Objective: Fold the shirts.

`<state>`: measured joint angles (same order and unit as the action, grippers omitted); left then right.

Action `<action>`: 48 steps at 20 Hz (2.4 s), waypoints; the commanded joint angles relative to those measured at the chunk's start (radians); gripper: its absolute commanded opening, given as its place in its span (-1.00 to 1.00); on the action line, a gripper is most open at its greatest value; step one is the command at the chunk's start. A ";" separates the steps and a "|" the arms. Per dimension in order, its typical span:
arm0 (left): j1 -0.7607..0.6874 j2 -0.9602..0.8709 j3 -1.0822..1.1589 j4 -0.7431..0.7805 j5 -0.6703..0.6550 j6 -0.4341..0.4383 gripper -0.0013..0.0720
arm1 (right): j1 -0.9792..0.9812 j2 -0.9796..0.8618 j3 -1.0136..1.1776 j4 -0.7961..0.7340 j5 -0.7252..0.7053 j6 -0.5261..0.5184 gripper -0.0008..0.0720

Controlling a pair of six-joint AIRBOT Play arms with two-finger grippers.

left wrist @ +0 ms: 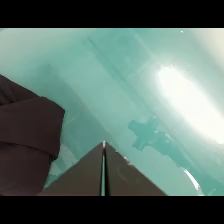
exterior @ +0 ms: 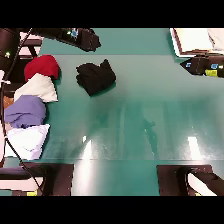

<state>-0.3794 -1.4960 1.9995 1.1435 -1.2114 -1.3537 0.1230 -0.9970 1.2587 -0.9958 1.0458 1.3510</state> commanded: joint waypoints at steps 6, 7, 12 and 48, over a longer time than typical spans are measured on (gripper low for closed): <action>0.000 0.000 0.000 0.000 0.000 0.000 -0.89 | 0.000 0.000 0.000 0.000 0.000 0.000 -0.93; 0.000 0.000 0.000 0.000 0.000 0.000 -0.89 | 0.000 0.000 0.000 0.000 0.000 0.000 -0.92; 0.000 0.000 0.000 0.000 0.000 0.000 -0.89 | 0.000 0.000 0.000 0.000 -0.004 0.000 -0.93; 0.012 -0.084 0.076 0.342 0.185 -0.146 -0.90 | 0.000 -0.001 0.249 -0.022 0.008 0.000 -0.92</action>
<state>-0.3656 -1.7588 2.0697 1.4345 -1.0248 -1.5139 0.1230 -0.9970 1.4143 -1.0000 1.0573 1.3514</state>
